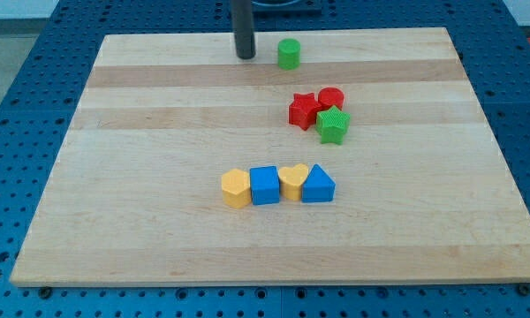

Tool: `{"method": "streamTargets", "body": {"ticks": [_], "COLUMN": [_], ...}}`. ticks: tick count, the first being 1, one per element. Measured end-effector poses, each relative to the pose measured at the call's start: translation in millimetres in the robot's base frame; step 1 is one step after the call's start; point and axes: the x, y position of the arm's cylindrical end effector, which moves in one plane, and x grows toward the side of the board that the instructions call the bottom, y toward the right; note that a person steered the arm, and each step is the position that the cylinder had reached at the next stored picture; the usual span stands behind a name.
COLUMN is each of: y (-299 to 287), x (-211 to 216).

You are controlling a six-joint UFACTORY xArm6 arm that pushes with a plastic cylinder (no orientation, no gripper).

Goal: Push the green circle closer to the red star

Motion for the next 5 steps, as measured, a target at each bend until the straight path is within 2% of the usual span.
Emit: {"method": "streamTargets", "body": {"ticks": [2, 4, 5], "y": [91.2, 89.4, 83.3], "x": [-6.1, 7.5, -4.8]}}
